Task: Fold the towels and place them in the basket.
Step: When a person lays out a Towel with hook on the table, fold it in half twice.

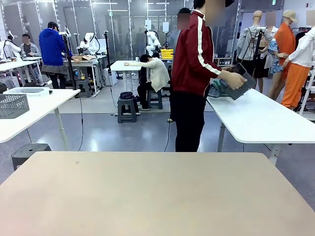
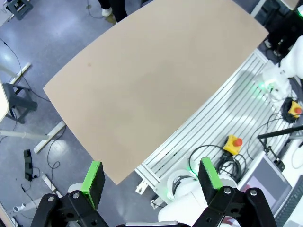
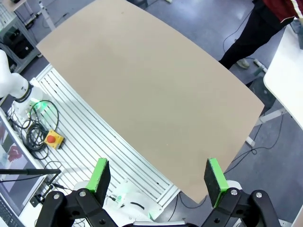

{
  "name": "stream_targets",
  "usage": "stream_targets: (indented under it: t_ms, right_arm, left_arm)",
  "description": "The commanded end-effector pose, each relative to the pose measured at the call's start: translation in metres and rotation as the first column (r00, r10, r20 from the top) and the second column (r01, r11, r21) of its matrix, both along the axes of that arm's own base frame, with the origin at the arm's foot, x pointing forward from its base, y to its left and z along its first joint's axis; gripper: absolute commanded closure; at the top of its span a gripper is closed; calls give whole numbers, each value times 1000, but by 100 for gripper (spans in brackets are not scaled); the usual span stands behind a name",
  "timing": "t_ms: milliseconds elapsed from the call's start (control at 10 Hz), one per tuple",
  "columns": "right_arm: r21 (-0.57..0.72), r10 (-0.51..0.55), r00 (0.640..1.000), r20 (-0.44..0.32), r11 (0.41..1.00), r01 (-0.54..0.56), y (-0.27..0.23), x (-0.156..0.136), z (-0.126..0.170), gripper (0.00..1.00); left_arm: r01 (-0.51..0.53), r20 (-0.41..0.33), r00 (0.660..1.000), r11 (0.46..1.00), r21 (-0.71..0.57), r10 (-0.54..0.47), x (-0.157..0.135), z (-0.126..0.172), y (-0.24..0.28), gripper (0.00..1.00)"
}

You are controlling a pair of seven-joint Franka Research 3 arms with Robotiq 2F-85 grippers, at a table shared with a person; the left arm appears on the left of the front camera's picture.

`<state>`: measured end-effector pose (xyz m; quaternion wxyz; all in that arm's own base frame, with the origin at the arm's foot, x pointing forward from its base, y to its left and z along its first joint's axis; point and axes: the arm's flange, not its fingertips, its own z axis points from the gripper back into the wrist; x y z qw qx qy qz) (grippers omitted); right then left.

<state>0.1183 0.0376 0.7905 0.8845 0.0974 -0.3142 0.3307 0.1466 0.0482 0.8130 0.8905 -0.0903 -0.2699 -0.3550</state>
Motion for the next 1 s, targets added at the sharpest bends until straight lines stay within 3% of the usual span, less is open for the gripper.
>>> stream_targets:
  t_ms: [0,900]
  right_arm:
    - [3,14,1000,16,1000,-14,0,-6,2,0]
    - [3,14,1000,16,1000,-14,0,-6,2,0]
  left_arm:
    - [5,4,1000,1000,-2,-5,-2,0,0,0]
    - [5,4,1000,1000,-2,-5,-2,0,0,0]
